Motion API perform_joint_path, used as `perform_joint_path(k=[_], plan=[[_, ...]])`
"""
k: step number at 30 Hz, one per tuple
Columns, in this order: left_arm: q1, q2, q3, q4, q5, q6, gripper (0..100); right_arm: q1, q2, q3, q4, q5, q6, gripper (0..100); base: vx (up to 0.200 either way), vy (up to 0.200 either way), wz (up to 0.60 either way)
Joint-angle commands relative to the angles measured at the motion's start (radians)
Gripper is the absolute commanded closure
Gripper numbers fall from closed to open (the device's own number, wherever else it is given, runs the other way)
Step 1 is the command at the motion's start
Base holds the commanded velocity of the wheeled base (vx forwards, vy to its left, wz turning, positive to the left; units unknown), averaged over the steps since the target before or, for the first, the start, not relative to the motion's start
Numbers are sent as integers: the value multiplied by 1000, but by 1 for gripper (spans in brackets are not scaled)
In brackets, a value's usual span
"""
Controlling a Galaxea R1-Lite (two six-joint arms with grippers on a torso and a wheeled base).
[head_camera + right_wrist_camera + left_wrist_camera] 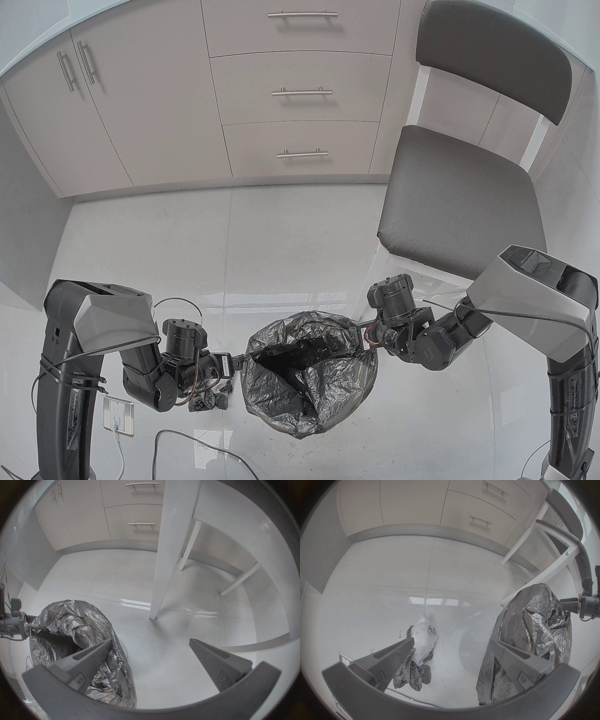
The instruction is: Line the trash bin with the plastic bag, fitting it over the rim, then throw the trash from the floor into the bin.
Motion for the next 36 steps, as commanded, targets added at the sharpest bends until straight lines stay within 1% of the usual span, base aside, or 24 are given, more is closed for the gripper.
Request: perform_joint_path(k=[1,8,18,23,32,36], plan=[[0,0,0,0,0,0,0,-6,-1,12,0,0,0,0,0,0,0],[0,0,2,-2,0,0,0,-15,30,-2,0,0,-2,0,0,0,0],[0,1,0,-3,0,0,0,-55,154,-105,-1,1,-5,0,0,0,0],[0,1,0,-5,0,0,0,-63,168,-108,-1,1,-11,0,0,0,0],[0,1,0,-5,0,0,0,-98,151,-108,-1,1,-25,0,0,0,0],[0,1,0,-5,0,-2,0,-98,73,-72,-1,9,-66,0,0,0,0]])
